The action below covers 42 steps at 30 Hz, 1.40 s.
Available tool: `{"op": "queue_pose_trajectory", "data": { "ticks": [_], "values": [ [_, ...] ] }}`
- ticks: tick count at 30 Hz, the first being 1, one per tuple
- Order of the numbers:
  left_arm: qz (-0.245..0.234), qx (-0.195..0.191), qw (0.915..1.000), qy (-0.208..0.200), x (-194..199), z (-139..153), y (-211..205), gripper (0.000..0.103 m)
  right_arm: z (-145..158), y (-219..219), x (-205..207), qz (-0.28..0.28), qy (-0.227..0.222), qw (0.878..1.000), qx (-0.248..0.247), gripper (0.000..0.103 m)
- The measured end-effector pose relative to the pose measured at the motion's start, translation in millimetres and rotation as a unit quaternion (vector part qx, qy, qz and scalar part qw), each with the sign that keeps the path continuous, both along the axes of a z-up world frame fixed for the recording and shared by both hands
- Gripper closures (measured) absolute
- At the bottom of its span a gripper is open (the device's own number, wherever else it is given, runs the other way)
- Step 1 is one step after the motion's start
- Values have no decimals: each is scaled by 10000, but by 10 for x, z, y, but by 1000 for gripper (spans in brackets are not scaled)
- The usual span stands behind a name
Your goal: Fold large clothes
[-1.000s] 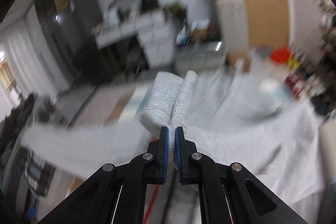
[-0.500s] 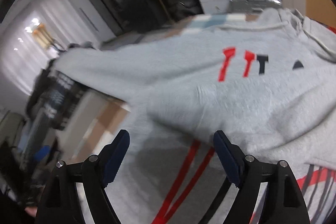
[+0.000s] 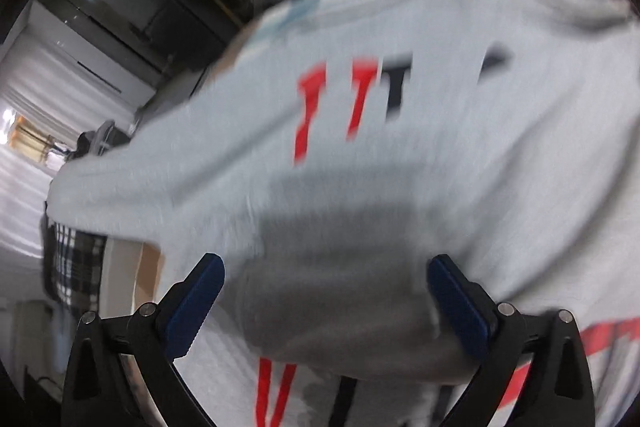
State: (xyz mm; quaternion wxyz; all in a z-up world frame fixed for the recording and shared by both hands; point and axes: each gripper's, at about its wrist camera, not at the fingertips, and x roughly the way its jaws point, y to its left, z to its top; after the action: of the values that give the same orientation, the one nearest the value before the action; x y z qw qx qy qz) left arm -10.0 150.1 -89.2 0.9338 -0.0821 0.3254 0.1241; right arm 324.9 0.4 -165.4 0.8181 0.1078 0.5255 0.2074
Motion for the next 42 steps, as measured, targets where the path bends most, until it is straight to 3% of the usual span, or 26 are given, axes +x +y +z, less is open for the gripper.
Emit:
{"op": "queue_pose_trajectory", "data": {
  "ticks": [3, 6, 11, 15, 20, 24, 29, 32, 33, 35, 36, 37, 38, 39, 42],
  "values": [
    [52, 60, 10000, -9, -3, 54, 3, 1, 50, 28, -131, 179, 87, 9997, 145, 0],
    [130, 179, 9997, -133, -14, 179, 34, 1, 154, -42, -352, 410, 220, 9906, 1283, 0],
    [213, 225, 9992, -256, 55, 378, 113, 1, 481, -170, -1069, 701, -426, 9723, 2189, 0],
    [126, 34, 9997, -202, 143, 513, 194, 1, 617, -295, -1685, 763, -1028, 9670, 2204, 0],
    [-30, 115, 9998, -139, 232, 794, 266, 1, 676, -436, -2347, 605, -1733, 9587, 2172, 0],
    [48, -73, 9999, -122, 263, 988, 461, 1, 632, -560, -2626, 507, -1838, 9493, 2499, 0],
    [454, 117, 9988, -154, 239, 1165, 776, 1, 612, -717, -2922, 654, -1682, 9379, 2963, 0],
    [654, -160, 9976, -153, 191, 1177, 1048, 1, 777, -914, -3177, 321, -2424, 9464, 2109, 0],
    [793, -224, 9964, -183, 178, 1171, 1152, 1, 870, -989, -3273, 115, -2865, 9455, 1541, 0],
    [957, -281, 9949, -181, 207, 1169, 1314, 1, 1022, -1071, -3404, -346, -3600, 9317, 340, 0],
    [1062, -379, 9934, -188, 221, 1162, 1407, 1, 1089, -1100, -3451, -623, -3961, 9152, -402, 0],
    [1136, -575, 9917, -197, 237, 1140, 1513, 1, 1120, -1122, -3461, -815, -4111, 9044, -797, 0],
    [1151, -827, 9898, -151, 281, 1101, 1631, 1, 1138, -1158, -3461, -979, -4173, 8976, -1031, 0],
    [1189, -1064, 9871, -102, 332, 1052, 1748, 1, 1143, -1209, -3435, -1079, -4096, 8998, -1043, 0],
    [1492, -1674, 9745, -28, 407, 918, 2069, 1, 1087, -1352, -3354, -1160, -3644, 9235, -304, 0]
  ]
}}
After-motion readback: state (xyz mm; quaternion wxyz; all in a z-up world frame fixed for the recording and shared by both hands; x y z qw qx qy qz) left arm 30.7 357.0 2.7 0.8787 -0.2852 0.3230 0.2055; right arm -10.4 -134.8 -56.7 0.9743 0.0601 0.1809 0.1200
